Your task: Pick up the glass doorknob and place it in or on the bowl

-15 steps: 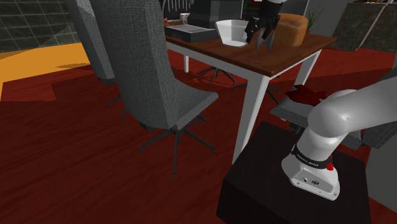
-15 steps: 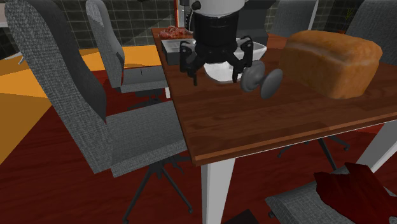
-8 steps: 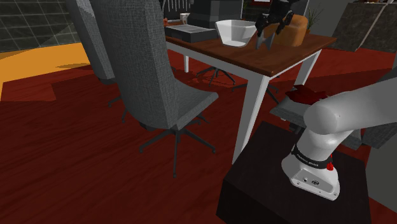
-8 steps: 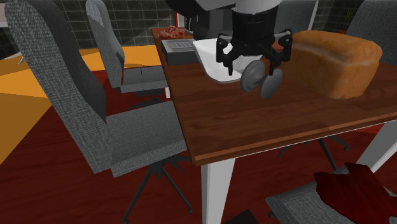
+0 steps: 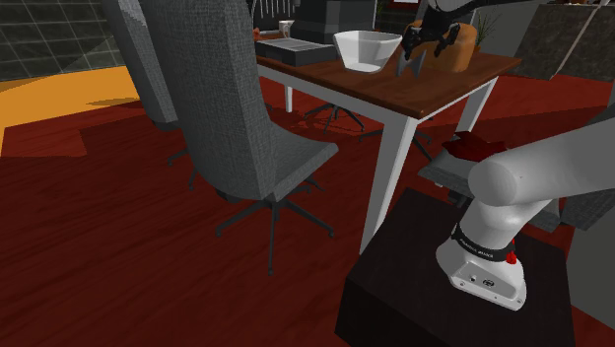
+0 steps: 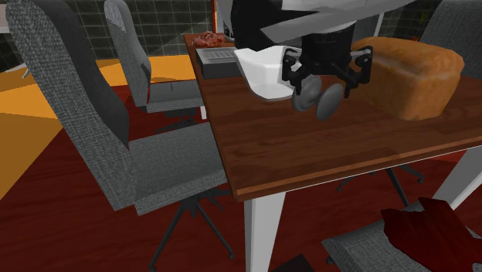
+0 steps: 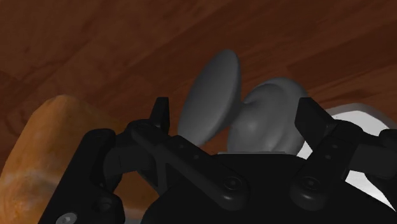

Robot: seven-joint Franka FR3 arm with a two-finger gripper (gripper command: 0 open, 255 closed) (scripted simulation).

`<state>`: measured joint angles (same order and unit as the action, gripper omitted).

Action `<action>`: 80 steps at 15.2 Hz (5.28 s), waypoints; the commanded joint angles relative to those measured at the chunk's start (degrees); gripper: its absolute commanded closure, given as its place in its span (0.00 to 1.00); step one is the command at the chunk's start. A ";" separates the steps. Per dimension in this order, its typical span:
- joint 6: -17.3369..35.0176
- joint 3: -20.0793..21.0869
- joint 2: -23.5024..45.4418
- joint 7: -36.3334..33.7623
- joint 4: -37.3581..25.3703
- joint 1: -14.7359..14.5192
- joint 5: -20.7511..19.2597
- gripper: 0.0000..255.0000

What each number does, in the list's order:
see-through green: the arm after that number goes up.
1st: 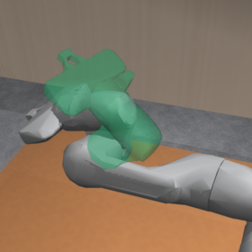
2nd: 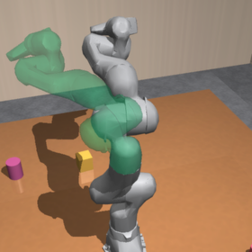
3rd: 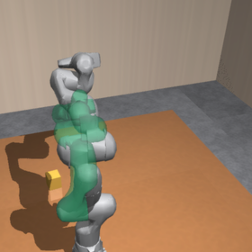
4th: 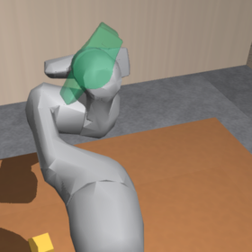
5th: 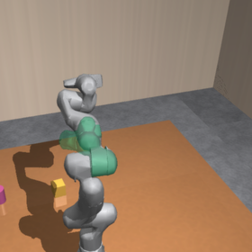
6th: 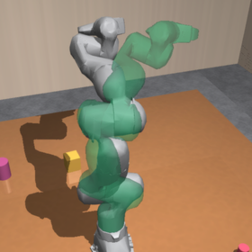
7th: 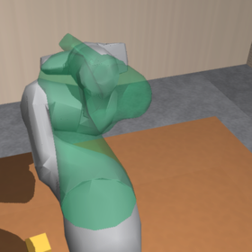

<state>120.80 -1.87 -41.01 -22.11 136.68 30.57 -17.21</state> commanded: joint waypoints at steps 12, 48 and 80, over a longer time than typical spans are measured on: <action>2.16 -0.40 0.73 -0.20 1.35 0.23 -0.41 1.00; -18.03 0.52 7.52 4.78 -26.11 -0.36 2.24 1.00; -15.71 8.66 30.12 -6.38 -43.49 -2.11 -0.17 1.00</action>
<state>104.34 6.82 -10.58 -28.28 92.15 28.46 -17.36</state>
